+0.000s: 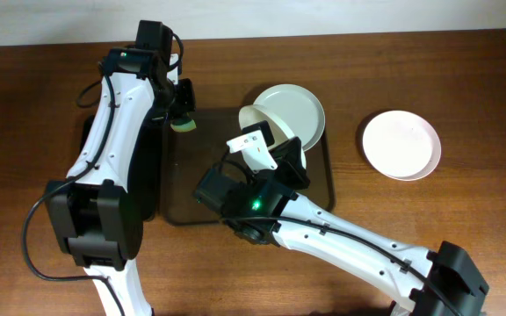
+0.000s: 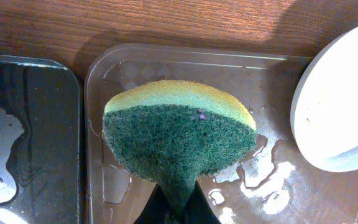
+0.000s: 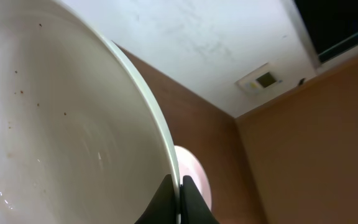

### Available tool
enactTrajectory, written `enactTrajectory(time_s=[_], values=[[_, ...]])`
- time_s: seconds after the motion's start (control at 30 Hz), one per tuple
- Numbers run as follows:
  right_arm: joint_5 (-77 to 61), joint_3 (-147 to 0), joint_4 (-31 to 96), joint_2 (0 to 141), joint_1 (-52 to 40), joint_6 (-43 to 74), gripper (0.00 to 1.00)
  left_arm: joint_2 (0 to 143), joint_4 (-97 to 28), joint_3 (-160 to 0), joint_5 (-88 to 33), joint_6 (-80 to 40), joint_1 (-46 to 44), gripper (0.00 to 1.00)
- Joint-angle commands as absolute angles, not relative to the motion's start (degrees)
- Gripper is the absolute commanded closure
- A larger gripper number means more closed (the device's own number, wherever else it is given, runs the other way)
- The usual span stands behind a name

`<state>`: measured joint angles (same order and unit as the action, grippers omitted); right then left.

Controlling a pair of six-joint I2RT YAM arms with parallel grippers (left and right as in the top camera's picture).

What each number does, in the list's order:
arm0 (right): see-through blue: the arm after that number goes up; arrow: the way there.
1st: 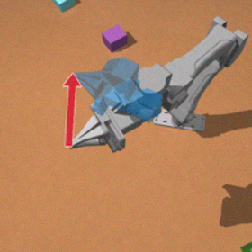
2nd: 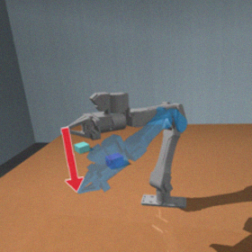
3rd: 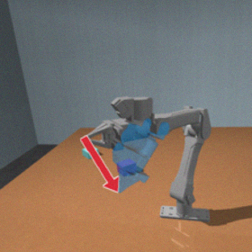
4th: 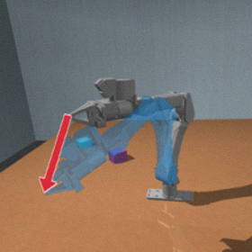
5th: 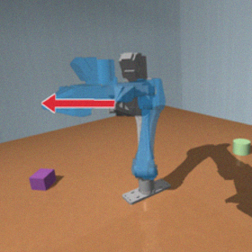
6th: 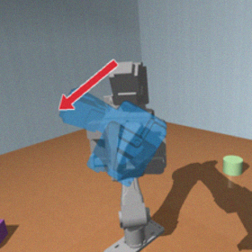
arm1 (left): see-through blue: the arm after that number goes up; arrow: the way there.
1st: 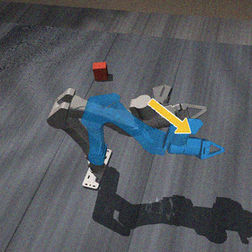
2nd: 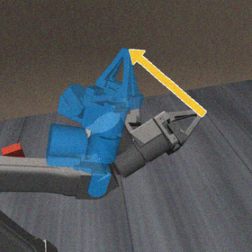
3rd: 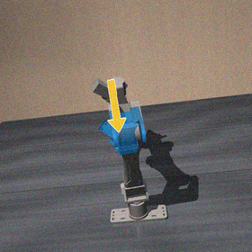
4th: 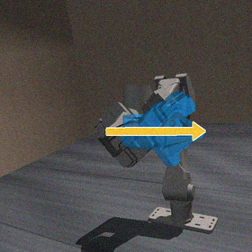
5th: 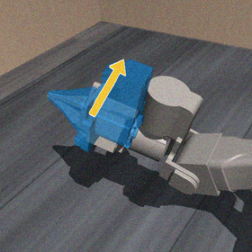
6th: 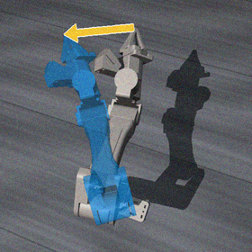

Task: Clean dirty plates on tray and stack at the side
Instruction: 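Carry the white plate with the right gripper onto the pink plate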

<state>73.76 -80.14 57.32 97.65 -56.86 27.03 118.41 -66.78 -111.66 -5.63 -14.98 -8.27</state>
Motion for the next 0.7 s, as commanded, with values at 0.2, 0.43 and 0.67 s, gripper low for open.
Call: enactTrajectory(time_s=[0.2,0.43,0.67], values=[[64.9,-81.0,59.5,95.1,-56.7,32.1,0.96,119.7,-67.0,-112.5,-6.3,-14.5,-8.3,0.99],[32.5,-81.0,61.2,79.2,-29.4,33.6,0.96,121.1,-66.4,-112.5,-6.7,-14.5,-8.3,1.0],[12.6,-80.5,59.5,85.5,9.4,29.9,0.96,121.1,-66.4,-112.5,-6.7,-14.5,-8.4,1.0]])
